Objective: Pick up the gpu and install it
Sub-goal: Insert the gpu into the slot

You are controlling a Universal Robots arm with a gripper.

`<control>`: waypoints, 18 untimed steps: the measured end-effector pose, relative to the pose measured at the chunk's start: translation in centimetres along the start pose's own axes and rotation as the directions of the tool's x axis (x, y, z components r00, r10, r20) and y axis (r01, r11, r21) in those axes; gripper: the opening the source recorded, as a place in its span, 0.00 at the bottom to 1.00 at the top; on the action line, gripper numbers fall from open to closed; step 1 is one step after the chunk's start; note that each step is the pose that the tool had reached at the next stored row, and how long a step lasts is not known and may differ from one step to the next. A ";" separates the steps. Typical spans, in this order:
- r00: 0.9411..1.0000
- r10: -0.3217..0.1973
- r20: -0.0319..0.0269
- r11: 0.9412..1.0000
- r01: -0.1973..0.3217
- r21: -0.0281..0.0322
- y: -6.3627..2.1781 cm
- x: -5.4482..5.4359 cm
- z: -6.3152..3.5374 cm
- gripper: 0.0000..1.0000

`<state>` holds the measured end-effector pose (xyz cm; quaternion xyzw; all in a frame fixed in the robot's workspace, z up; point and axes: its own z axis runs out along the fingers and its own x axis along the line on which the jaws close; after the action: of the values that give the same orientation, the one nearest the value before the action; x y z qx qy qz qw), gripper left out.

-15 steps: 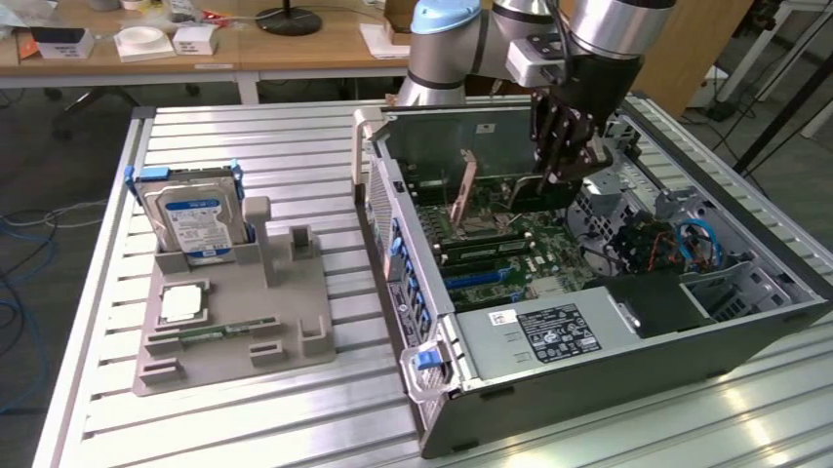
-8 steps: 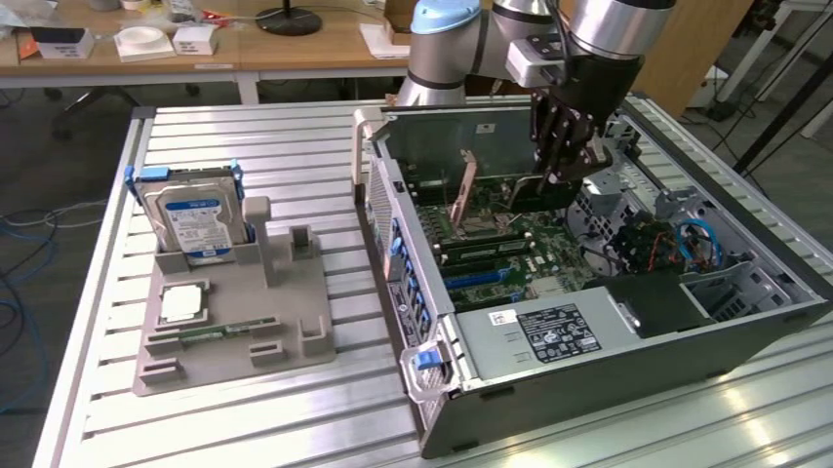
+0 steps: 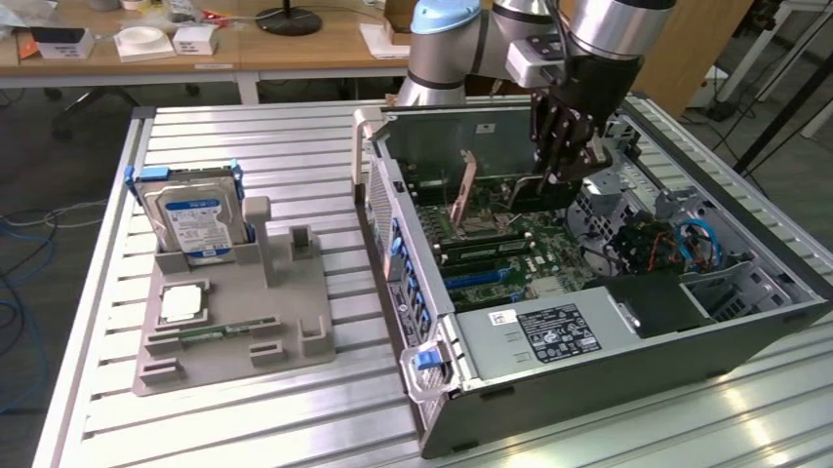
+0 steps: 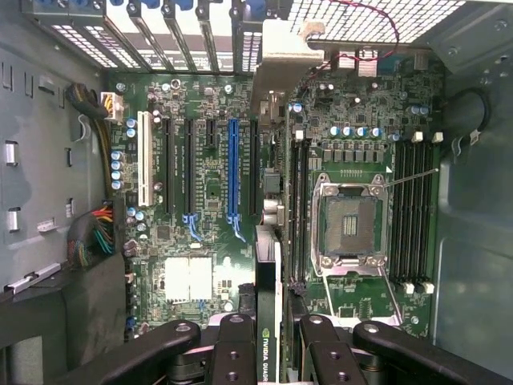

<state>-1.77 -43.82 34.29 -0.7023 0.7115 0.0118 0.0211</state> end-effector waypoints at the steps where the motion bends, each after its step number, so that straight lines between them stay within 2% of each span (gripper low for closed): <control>1: 1.000 0.000 0.000 1.000 0.000 0.000 0.00 0.0 0.03 0.26; 9: 1.000 0.000 0.000 1.000 0.000 0.000 0.00 1.1 1.11 0.26; 14: 1.000 0.001 0.000 1.000 -0.001 0.000 0.00 2.4 1.94 0.26; 18: 1.000 0.004 0.001 1.000 -0.004 0.000 0.12 2.6 2.61 0.26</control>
<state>-1.89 -46.27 31.56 -0.7008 0.7130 0.0119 0.0213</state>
